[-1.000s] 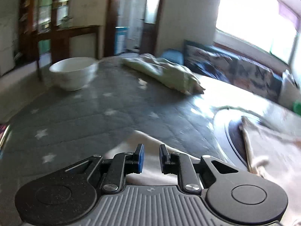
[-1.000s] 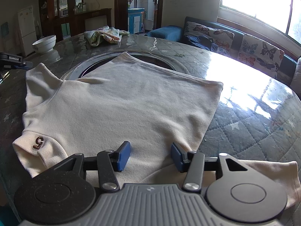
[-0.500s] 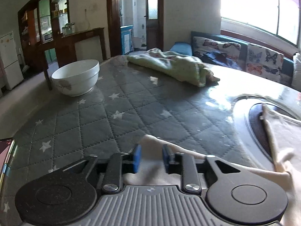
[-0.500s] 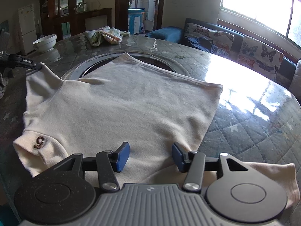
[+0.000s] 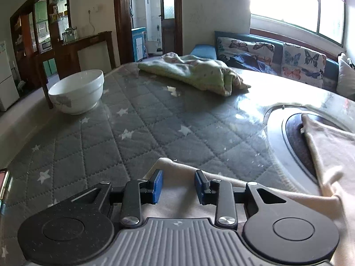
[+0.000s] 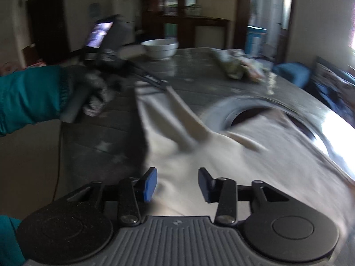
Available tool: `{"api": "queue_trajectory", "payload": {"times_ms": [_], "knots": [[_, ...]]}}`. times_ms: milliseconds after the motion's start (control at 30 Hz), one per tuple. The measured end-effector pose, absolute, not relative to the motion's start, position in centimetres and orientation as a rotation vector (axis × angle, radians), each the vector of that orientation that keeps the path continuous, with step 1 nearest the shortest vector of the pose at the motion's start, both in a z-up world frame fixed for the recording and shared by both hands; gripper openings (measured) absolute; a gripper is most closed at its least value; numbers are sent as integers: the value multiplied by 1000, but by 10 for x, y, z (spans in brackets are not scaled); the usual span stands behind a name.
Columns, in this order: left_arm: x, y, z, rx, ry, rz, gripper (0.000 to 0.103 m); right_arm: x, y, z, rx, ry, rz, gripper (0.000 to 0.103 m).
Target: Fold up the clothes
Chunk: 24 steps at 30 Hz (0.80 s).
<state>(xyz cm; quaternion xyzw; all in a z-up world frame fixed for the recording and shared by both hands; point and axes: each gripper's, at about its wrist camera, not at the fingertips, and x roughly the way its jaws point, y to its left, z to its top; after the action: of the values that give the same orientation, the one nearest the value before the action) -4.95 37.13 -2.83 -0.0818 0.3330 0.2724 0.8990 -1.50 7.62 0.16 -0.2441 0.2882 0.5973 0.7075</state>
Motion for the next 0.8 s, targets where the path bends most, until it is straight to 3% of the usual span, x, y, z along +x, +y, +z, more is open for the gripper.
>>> {"api": "queue_trajectory", "payload": {"times_ms": [200,267,333,633,800], "knots": [[-50,374,-30,-160,686,550,38,-28,118,-11,-577,613,1347,30],[-50,375,-30,-156,685,547,40,-29,125,-16,-585,628,1347,23],[-50,376,-30,-151,684,547,42,-30,130,-22,-590,640,1351,4],[-47,382,-33,-143,682,565,53,-54,125,-28,-646,610,1426,1],[-49,383,-32,-147,684,575,56,-39,121,-7,-542,586,1401,5]]}}
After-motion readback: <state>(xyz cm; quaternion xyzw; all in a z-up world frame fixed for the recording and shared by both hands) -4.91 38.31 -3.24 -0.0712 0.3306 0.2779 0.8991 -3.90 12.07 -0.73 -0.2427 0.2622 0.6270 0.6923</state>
